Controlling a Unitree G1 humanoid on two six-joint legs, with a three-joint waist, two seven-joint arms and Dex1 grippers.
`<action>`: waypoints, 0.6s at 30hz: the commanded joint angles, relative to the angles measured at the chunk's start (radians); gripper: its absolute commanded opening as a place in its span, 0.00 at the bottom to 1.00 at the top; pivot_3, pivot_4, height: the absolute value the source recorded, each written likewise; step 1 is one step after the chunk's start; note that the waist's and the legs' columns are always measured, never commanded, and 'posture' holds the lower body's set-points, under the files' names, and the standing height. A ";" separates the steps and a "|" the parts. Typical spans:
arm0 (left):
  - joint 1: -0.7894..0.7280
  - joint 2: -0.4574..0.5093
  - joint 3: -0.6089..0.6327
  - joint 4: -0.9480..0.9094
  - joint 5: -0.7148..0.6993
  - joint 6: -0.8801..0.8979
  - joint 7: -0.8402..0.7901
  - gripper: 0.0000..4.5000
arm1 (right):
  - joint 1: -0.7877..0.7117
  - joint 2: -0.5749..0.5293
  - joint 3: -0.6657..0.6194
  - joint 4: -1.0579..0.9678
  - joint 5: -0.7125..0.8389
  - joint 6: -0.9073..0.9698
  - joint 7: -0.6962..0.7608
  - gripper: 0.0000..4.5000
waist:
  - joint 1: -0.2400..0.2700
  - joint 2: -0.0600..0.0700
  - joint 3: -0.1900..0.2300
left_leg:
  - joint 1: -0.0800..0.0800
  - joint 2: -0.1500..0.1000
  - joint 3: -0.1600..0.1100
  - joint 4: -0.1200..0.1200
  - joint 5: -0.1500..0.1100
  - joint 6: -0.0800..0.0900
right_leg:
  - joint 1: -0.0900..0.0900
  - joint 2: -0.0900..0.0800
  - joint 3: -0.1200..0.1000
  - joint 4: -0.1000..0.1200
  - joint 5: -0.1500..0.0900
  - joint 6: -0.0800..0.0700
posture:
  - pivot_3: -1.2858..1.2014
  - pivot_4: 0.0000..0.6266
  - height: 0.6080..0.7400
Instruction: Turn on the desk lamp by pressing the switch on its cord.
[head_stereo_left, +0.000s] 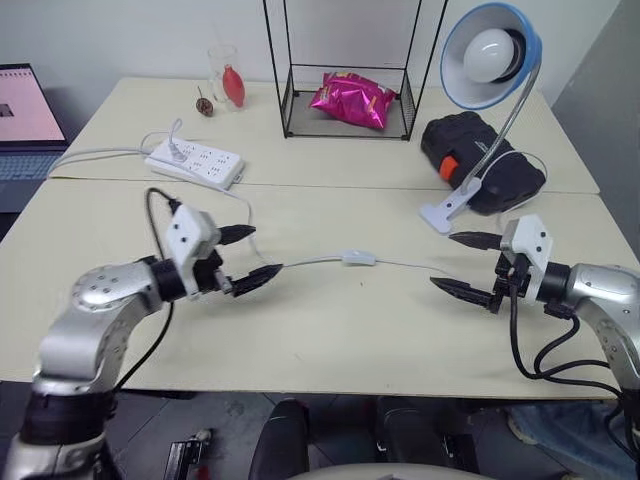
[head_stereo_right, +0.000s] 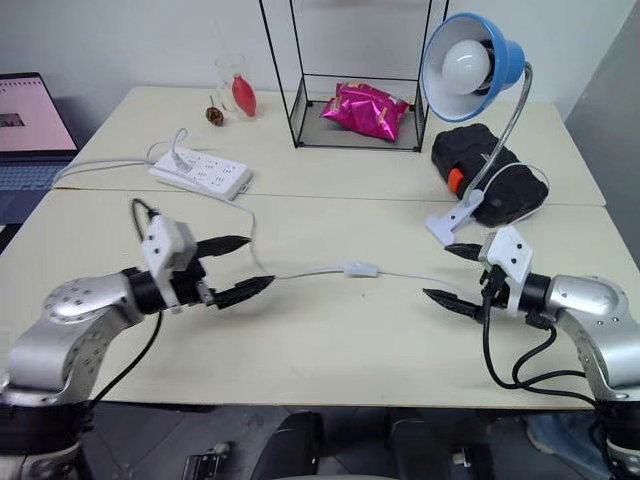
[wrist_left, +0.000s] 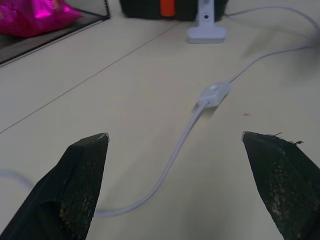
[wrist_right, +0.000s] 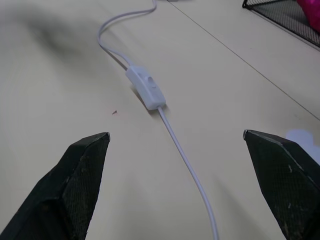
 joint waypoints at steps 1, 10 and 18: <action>-0.154 -0.065 -0.103 0.146 0.028 -0.002 -0.067 0.99 | -0.006 0.019 -0.029 -0.137 0.065 0.141 -0.097 1.00 | 0.001 0.000 0.000 | -0.001 0.000 -0.002 0.001 0.000 0.000 | 0.000 0.001 -0.001 0.001 0.000 0.000 | 0.52 0.24 1.00; -0.407 -0.223 -0.267 0.564 0.166 -0.090 -0.179 0.99 | 0.043 0.025 -0.059 -0.319 0.132 0.335 -0.227 1.00 | -0.003 0.000 0.000 | -0.001 -0.001 -0.004 0.001 0.000 0.000 | 0.000 0.002 -0.001 0.000 0.000 0.001 | 0.52 0.24 1.00; -0.546 -0.319 -0.277 0.823 0.221 -0.125 -0.266 0.99 | 0.042 0.019 -0.071 -0.396 0.179 0.396 -0.275 1.00 | -0.003 0.000 0.000 | -0.003 -0.001 -0.005 0.001 0.000 0.000 | -0.001 0.002 -0.002 0.000 0.000 0.001 | 0.52 0.24 1.00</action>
